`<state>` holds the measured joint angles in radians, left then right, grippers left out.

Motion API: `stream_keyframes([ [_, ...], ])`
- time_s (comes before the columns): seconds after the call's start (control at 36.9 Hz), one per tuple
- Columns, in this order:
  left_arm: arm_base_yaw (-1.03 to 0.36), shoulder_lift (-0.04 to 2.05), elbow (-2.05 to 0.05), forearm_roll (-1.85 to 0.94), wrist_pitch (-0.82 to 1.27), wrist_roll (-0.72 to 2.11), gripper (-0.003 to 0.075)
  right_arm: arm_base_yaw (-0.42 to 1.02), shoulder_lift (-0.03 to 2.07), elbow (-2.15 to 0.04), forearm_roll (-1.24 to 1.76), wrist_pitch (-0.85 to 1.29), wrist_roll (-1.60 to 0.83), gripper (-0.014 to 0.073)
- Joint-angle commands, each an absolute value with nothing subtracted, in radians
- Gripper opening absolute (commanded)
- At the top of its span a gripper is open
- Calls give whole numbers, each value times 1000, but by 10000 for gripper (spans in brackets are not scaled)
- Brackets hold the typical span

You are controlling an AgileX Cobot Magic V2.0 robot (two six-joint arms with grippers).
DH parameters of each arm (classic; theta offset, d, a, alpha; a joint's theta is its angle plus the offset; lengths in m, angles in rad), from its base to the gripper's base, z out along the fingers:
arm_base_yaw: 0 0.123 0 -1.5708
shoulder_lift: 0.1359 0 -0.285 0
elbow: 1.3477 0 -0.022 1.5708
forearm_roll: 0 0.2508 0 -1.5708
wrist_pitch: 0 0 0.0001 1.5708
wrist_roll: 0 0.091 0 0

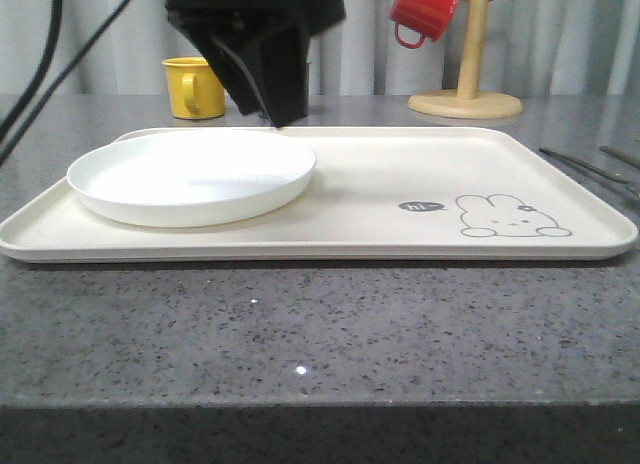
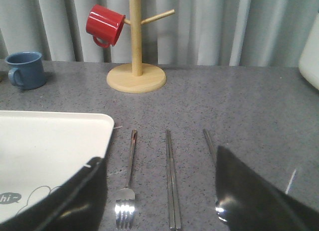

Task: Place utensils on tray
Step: 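Lower the plate onto the tray's far corner and release, then withdraw the left gripper away from the tray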

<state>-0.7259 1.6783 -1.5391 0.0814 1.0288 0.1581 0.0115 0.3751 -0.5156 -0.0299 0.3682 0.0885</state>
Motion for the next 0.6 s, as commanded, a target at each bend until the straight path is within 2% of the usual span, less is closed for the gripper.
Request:
stream_keyframes([
  [0.0, -651, 1577, -1572, 87, 1026, 148, 135, 8, 388, -551, -34, 290, 83, 498],
  [0.11, -519, 1526, -1558, 83, 1056, 148, 15, 8, 388, -551, -34, 290, 83, 498],
  [0.16, -462, 1500, -1539, 77, 1056, 148, -20, 8, 388, -551, -34, 290, 83, 498],
  [0.41, -247, 1340, -1350, 18, 953, 148, -18, 8, 388, -551, -34, 290, 83, 498],
  [0.57, -169, 1197, -1168, -21, 805, 148, -18, 8, 388, -551, -34, 290, 83, 498],
])
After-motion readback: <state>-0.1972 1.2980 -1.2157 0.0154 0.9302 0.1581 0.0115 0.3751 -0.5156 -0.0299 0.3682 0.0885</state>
